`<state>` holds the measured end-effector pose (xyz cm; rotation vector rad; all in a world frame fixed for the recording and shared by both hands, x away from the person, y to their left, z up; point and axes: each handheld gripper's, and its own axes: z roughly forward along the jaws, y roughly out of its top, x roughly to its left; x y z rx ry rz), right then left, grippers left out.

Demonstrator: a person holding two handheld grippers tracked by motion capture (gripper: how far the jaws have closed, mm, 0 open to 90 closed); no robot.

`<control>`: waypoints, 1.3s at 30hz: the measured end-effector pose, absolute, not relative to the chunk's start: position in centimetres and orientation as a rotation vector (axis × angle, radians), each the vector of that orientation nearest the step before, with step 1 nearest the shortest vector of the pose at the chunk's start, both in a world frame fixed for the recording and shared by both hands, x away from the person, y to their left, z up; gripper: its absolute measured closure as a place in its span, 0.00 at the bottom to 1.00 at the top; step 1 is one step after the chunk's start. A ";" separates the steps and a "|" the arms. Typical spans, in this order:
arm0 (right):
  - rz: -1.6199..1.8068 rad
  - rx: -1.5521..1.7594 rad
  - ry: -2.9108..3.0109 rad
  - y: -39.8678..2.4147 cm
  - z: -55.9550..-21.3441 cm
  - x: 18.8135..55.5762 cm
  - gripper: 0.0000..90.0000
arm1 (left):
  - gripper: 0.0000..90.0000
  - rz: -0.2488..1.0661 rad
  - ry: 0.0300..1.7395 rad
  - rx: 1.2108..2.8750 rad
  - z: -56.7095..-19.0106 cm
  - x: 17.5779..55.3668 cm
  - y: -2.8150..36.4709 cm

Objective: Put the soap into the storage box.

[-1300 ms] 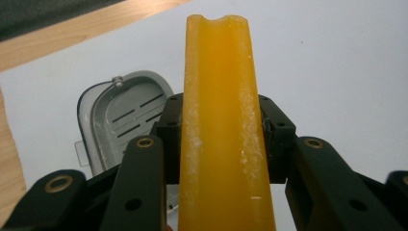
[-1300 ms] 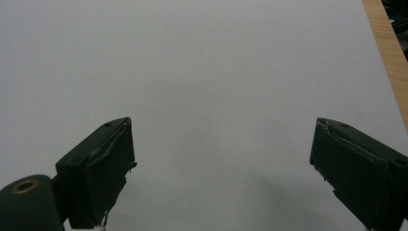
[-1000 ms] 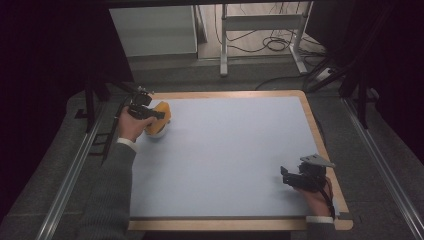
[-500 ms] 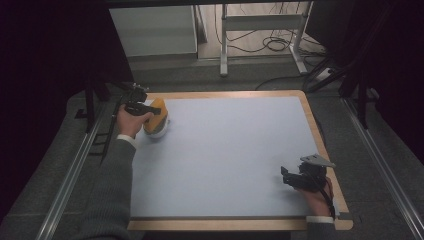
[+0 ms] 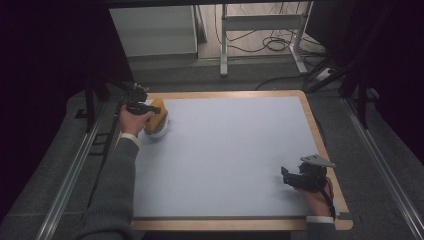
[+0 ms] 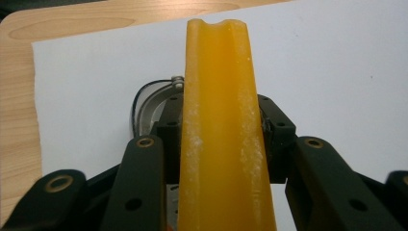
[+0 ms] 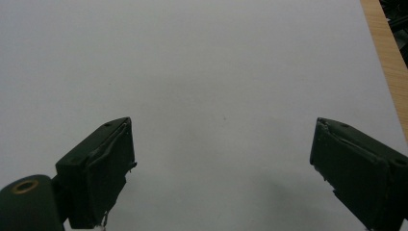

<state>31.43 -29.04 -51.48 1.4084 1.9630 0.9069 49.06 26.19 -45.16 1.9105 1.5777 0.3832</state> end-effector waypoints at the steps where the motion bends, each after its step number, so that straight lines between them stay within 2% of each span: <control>1: 0.907 1.409 1.963 -29.0 -51.5 31.4 0.09 | 0.68 0.385 1.582 1.905 -45.3 49.1 26.2; 3: 0.908 1.411 1.963 -29.1 -51.5 31.4 0.09 | 0.68 0.410 1.582 1.896 -45.4 49.1 26.1; 11: 0.905 1.409 1.963 -29.1 -51.5 31.4 0.09 | 0.67 0.364 1.613 1.864 -46.7 49.2 26.4; 16: 0.905 1.409 1.964 -29.0 -51.5 31.4 0.09 | 0.67 0.362 1.600 1.899 -46.6 49.0 26.5; 22: 0.904 1.407 1.970 -28.9 -51.5 31.4 0.09 | 0.62 0.350 1.608 1.973 -46.7 49.0 26.7; 27: 0.901 1.406 1.970 -28.8 -51.5 31.4 0.09 | 0.58 0.344 1.603 1.970 -46.6 48.8 26.7; 32: 0.902 1.406 1.970 -28.8 -51.5 31.4 0.09 | 0.44 0.481 1.602 1.991 -45.8 48.2 26.5; 34: 0.904 1.402 1.973 -28.8 -51.6 31.4 0.09 | 0.35 0.513 1.594 1.997 -45.4 47.9 26.6; 39: 0.903 1.404 1.975 -28.7 -51.6 31.4 0.09 | 0.27 0.557 1.553 1.982 -44.3 46.8 26.9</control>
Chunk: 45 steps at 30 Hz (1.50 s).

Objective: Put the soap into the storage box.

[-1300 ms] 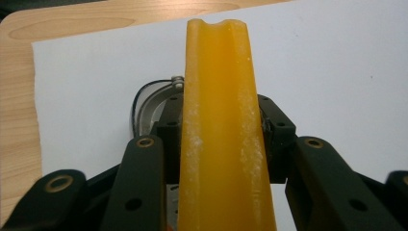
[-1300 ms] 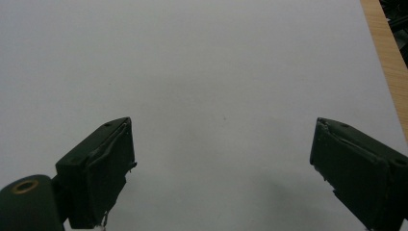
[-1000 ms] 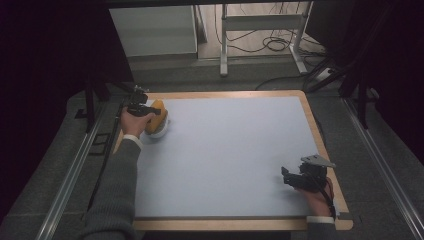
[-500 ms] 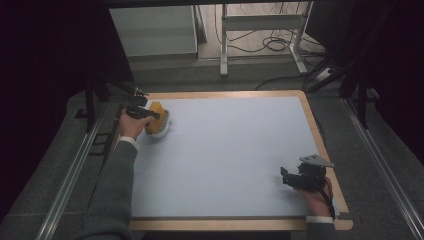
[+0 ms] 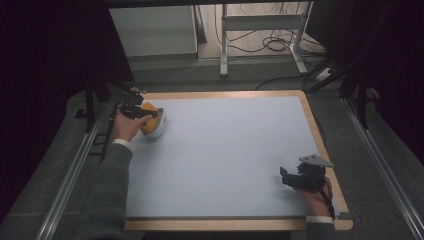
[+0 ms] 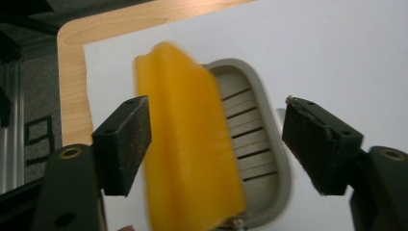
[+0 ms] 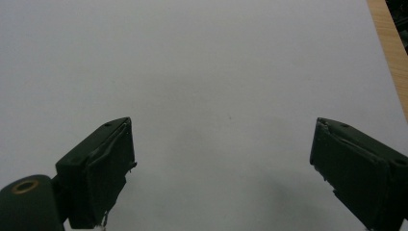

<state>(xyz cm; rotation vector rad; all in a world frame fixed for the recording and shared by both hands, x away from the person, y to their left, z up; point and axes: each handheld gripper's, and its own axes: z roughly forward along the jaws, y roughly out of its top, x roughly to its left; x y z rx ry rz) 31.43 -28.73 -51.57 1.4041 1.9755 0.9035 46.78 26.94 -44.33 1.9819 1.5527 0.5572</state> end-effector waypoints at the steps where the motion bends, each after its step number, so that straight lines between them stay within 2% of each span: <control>1: 0.903 1.404 1.976 -28.7 -51.6 31.4 0.09 | 0.27 0.558 1.536 1.973 -44.1 46.5 27.0; 7: 0.904 1.399 1.969 -28.7 -51.4 31.4 0.09 | 0.25 0.443 1.443 1.939 -43.8 44.6 26.8; 13: 0.908 1.391 1.976 -28.5 -51.4 31.5 0.09 | 0.24 0.424 1.350 1.923 -44.5 41.2 26.2; 16: 0.907 1.391 1.972 -28.5 -51.4 31.5 0.09 | 0.28 0.381 1.276 1.929 -44.8 39.6 26.0; 22: 0.909 1.391 1.975 -28.4 -51.4 31.4 0.09 | 0.26 0.336 1.194 1.973 -46.4 36.6 25.0; 26: 0.909 1.387 1.979 -28.2 -51.4 31.4 0.09 | 0.27 0.313 1.185 1.964 -47.6 35.2 24.9; 30: 0.907 1.386 1.979 -28.2 -51.4 31.4 0.09 | 0.32 0.335 1.179 1.934 -48.7 33.4 24.9; 36: 0.908 1.384 1.980 -28.2 -51.4 31.4 0.09 | 0.31 0.323 1.222 1.894 -50.6 31.3 25.4; 45: 0.945 1.302 1.968 -27.6 -51.0 31.1 0.09 | 0.30 0.299 1.220 1.920 -51.6 31.4 25.5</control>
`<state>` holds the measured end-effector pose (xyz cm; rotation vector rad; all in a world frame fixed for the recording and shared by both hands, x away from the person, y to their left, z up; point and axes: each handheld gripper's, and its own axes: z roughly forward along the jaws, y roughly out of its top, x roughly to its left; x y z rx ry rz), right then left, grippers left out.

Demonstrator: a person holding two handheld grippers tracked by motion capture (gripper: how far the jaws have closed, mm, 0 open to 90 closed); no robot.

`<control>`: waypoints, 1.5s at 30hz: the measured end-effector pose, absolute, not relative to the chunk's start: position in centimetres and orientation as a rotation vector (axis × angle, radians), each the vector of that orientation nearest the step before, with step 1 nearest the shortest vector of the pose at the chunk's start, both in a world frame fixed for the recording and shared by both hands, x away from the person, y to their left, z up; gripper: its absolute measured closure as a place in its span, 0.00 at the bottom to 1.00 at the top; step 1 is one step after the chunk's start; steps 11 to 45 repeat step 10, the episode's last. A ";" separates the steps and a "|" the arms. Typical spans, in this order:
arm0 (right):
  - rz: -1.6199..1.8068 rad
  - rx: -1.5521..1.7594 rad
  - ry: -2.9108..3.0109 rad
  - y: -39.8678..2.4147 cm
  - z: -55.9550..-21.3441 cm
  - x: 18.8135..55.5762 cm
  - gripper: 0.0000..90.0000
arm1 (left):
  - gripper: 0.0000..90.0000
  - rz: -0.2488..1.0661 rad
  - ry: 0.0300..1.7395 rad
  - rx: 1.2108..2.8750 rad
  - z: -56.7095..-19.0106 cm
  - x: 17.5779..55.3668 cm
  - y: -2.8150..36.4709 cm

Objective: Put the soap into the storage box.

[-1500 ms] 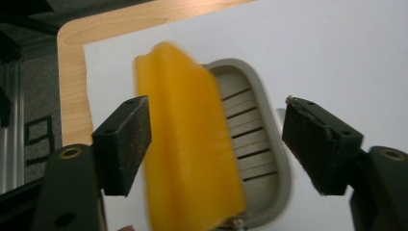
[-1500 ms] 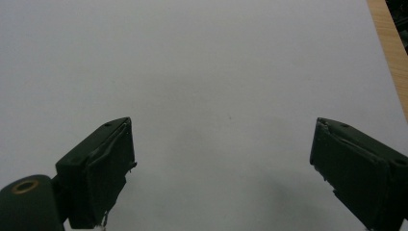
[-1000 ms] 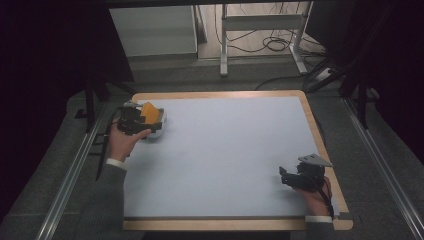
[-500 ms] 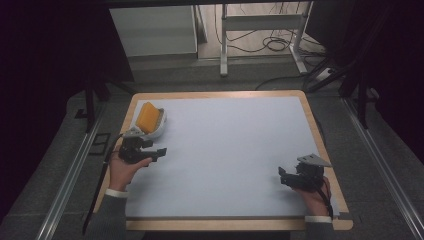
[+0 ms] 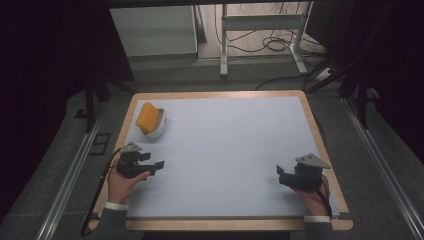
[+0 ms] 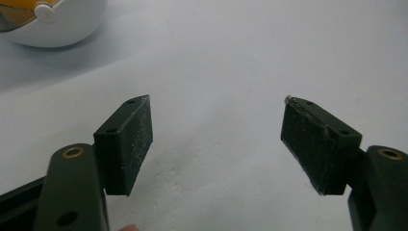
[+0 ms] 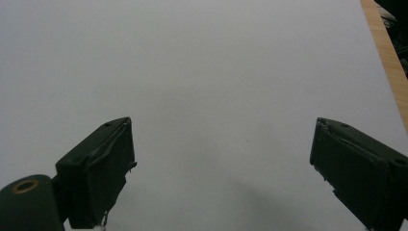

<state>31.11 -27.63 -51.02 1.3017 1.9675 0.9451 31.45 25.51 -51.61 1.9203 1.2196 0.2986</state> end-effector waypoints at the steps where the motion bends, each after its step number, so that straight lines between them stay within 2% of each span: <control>1: 0.944 1.297 1.972 -27.6 -51.1 31.1 0.09 | 0.30 0.294 1.219 1.919 -51.6 31.5 25.5; 4: 0.932 1.294 1.977 -27.5 -51.2 31.2 0.09 | 0.28 0.236 1.196 1.880 -51.2 31.4 25.7; 10: 0.944 1.294 1.982 -27.3 -51.2 31.2 0.09 | 0.28 0.272 1.200 1.870 -50.7 30.9 25.9; 45: 0.944 1.294 1.982 -27.3 -51.2 31.2 0.09 | 0.28 0.272 1.200 1.870 -50.7 30.9 25.9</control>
